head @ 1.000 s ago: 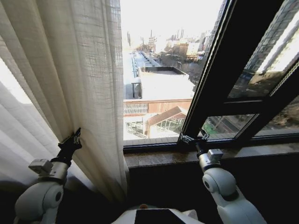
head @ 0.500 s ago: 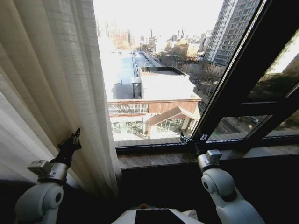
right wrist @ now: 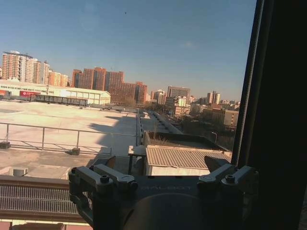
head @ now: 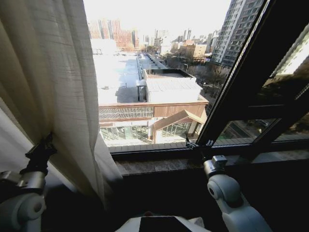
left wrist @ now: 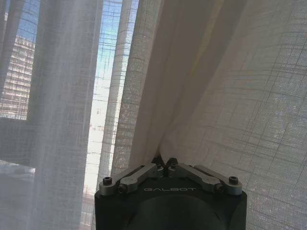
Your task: Open the curtains by pulling them apart, changing their state from closed to fully open.
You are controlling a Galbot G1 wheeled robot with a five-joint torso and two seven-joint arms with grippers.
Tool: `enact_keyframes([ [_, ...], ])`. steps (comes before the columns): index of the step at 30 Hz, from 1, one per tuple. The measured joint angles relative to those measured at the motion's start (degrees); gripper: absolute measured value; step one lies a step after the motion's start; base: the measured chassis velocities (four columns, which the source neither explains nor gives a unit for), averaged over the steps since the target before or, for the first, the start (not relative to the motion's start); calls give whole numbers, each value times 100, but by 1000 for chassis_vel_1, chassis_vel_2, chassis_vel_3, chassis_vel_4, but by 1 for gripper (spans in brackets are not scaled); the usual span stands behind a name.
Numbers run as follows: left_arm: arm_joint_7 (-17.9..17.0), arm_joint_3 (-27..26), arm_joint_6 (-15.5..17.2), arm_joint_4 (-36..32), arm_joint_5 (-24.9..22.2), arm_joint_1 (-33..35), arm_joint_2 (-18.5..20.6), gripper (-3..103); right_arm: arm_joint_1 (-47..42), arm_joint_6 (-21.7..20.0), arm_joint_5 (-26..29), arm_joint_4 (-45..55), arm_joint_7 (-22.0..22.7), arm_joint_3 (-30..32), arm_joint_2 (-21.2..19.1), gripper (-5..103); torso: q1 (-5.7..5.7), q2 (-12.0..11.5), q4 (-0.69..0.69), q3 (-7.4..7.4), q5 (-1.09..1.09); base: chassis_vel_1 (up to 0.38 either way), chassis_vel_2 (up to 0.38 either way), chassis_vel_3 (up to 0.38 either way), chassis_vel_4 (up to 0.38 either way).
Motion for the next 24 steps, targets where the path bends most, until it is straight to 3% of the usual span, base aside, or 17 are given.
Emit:
enact_keyframes([
  [7,-555,-530,-51,371,-99,-65,95,0,47,73,-107,-103,-75,-126,47,100,0,0,0,-1,-4,0,0,0,0],
  [9,-869,-702,58,524,-106,-160,191,0,65,75,-122,-119,-80,-160,65,100,0,0,0,-1,-3,0,0,0,0],
  [11,-945,-743,92,566,-114,-187,222,0,67,75,-127,-125,-81,-165,68,100,0,0,0,-1,-3,0,0,0,0],
  [14,-1489,-1044,306,909,-175,-364,498,0,70,82,-152,-163,-86,-188,85,100,0,0,0,0,-2,0,0,0,0],
  [17,-1728,-1122,363,1022,-211,-424,609,0,74,83,-158,-185,-88,-199,89,100,0,0,0,0,-3,0,0,0,0],
  [21,-2524,-1220,489,1370,-266,-641,918,0,114,85,-195,-231,-91,-261,122,100,0,0,0,0,-3,0,0,0,0],
  [22,-2524,-1220,489,1370,-266,-641,918,0,114,85,-195,-231,-91,-261,122,100,0,0,0,0,-3,0,0,0,0],
  [24,-3083,-1250,513,1600,-282,-776,1118,0,117,86,-211,-253,-92,-280,144,100,0,0,0,0,-3,0,0,0,0],
])
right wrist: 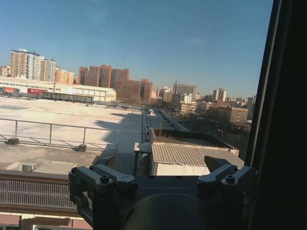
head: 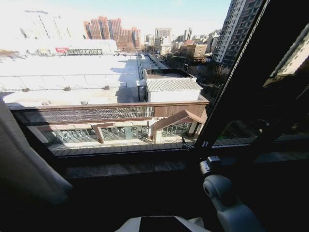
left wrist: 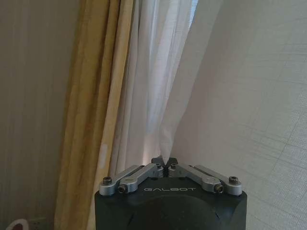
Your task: Open the curtains by pulling them apart, changing their state from closed to fully open.
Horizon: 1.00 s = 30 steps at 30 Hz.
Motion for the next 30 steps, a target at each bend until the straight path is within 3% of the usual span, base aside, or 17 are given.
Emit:
enact_keyframes([
  [3,-509,-12,0,223,0,-102,199,0,2,0,-7,-15,-2,5,5,100,0,0,0,0,1,0,0,0,0],
  [6,-562,-24,26,262,7,-106,252,0,2,1,-7,-19,-2,24,3,100,0,0,0,0,0,0,0,0,0],
  [7,-413,-29,74,217,8,-66,248,0,3,1,-7,-21,-2,29,2,100,0,0,1,0,-1,0,0,0,0],
  [8,-25,-34,122,70,18,23,194,0,5,1,-7,-22,-2,31,2,100,0,0,0,0,0,0,0,0,0],
  [9,-25,-34,122,70,18,23,194,0,5,1,-7,-22,-2,31,2,100,0,0,0,0,0,0,0,0,0],
  [10,350,-52,152,-73,24,111,116,0,5,1,-7,-22,-2,31,4,100,0,0,-1,0,1,0,0,0,0],
  [12,1208,-63,175,-460,34,353,-104,10,4,1,-10,-19,-13,16,15,100,0,0,0,0,0,0,0,0,0],
  [13,1360,-47,176,-566,36,410,-160,10,1,1,-21,-11,-34,14,19,100,0,0,0,0,3,0,0,0,0],
  [14,1826,42,177,-869,31,575,-334,22,-26,4,-70,15,-103,4,15,100,0,0,2,0,3,0,0,0,0],
  [15,1826,42,177,-869,31,575,-334,22,-26,4,-70,15,-103,4,15,100,0,0,2,0,3,0,0,0,0],
  [16,2154,83,179,-1003,32,655,-416,22,-42,5,-92,29,-130,-1,6,100,0,0,0,0,2,0,0,0,0],
  [19,3321,147,169,-1359,56,886,-546,38,-60,7,-110,67,-144,-3,-18,100,-1,0,0,0,3,0,0,0,0],
  [20,3321,147,169,-1359,56,886,-546,38,-60,7,-110,67,-144,-3,-18,100,-1,0,0,0,3,0,0,0,0],
  [23,4346,253,156,-1708,128,1155,-645,48,-73,8,-110,90,-144,9,-32,100,0,0,-1,0,3,0,0,0,0],
  [26,4697,491,154,-1934,341,1370,-750,59,-77,8,-107,105,-143,22,-32,100,0,0,1,0,4,0,0,0,0],
  [30,4855,912,152,-2141,667,1476,-904,76,-73,9,-96,125,-138,28,-35,100,-1,0,0,0,2,0,0,0,0],
])
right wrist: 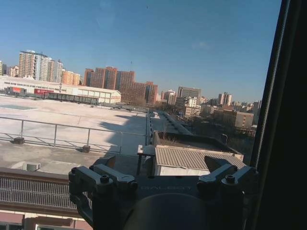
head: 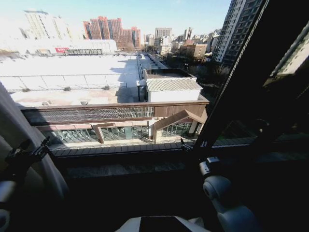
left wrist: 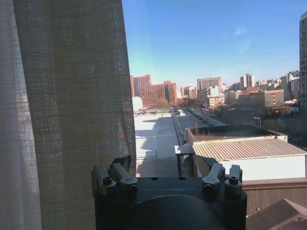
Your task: Open the curtains by pulling them apart, changing their state from closed to fully open.
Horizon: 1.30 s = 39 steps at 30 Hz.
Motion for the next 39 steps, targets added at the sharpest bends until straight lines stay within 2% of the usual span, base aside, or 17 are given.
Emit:
enact_keyframes([
  [1,2,147,0,-51,84,5,-46,76,3,0,6,5,2,3,-1,100,0,0,0,0,0,0,0,0,0],
  [4,-11,531,-1,-152,242,-48,-147,92,5,0,19,6,9,27,-1,100,0,0,0,0,-1,0,0,0,0],
  [8,-46,697,4,-173,272,-136,-163,100,2,3,26,18,16,49,11,100,0,0,-1,0,0,0,0,0,0],
  [17,-65,800,53,-320,277,-74,-188,100,16,6,35,35,26,49,24,100,0,0,0,0,-1,0,0,0,0],
  [19,-168,792,54,-350,323,-79,-185,100,15,6,36,49,27,49,24,100,0,0,0,0,-1,0,0,0,0],
  [21,-423,779,54,-359,363,-103,-142,100,-2,6,38,62,29,51,19,100,1,0,0,0,-1,0,0,0,0],
  [24,-477,771,78,-360,363,-134,-91,100,-20,7,38,80,29,52,18,100,1,0,0,0,-2,0,0,0,0],
  [27,-389,779,133,-361,336,-152,-28,100,-47,7,39,119,31,51,15,100,0,0,0,0,-2,0,0,0,0],
  [29,-118,860,209,-361,316,-97,-21,100,-63,7,39,161,32,48,10,100,0,0,0,0,-1,0,0,0,0],
  [32,-109,996,254,-361,341,-138,-37,100,-68,7,39,189,35,44,5,100,0,0,1,0,-1,0,0,0,0],
  [35,-605,1068,308,-360,373,-223,-17,100,-102,-13,119,261,60,80,-11,100,0,0,-1,0,-2,0,0,0,0],
  [37,-733,1057,298,-360,373,-231,-4,100,-107,-35,159,278,81,91,-15,100,0,0,0,0,-2,0,0,0,0],
  [38,-823,1038,270,-359,374,-234,3,100,-108,-54,183,286,97,99,-17,100,1,0,0,0,-2,0,0,0,0],
  [39,-995,965,93,-353,378,-245,5,100,-109,-105,228,302,119,114,-19,100,1,0,0,0,-2,0,0,0,0],
])
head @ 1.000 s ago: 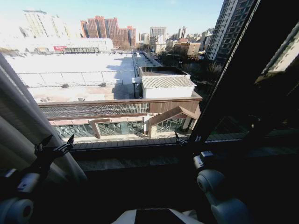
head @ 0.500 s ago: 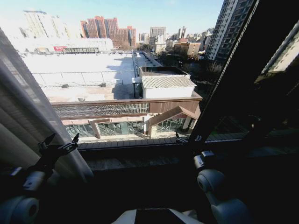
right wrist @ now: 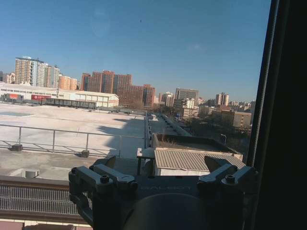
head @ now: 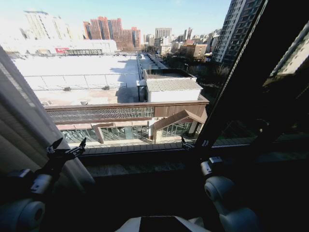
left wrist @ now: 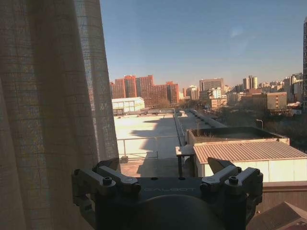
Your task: Open the curtains by pulling them apart, changing their state from closed to fully open.
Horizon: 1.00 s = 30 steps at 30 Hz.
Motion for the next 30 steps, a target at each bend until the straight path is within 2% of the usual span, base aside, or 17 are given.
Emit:
enact_keyframes([
  [2,-83,-110,-312,101,-10,-3,-34,100,7,-42,39,12,16,2,4,100,0,0,0,0,1,0,0,0,0],
  [3,-83,-110,-312,101,-10,-3,-34,100,7,-42,39,12,16,2,4,100,0,0,0,0,1,0,0,0,0],
  [7,-102,-297,-678,298,-208,127,-156,100,52,-69,46,17,17,-23,1,100,0,0,1,0,0,0,0,0,0],
  [10,-98,-349,-712,337,-290,174,-177,100,64,-72,47,17,17,-20,-12,100,0,0,2,0,0,-22,-32,33,36],
  [17,234,-345,-657,477,-444,114,-136,100,84,-86,101,0,16,40,-73,100,0,0,0,0,0,-118,-123,127,128],
  [30,458,-129,-718,550,-393,119,-226,100,105,-177,235,13,16,84,-105,100,0,0,0,0,2,-273,-281,268,273],
])
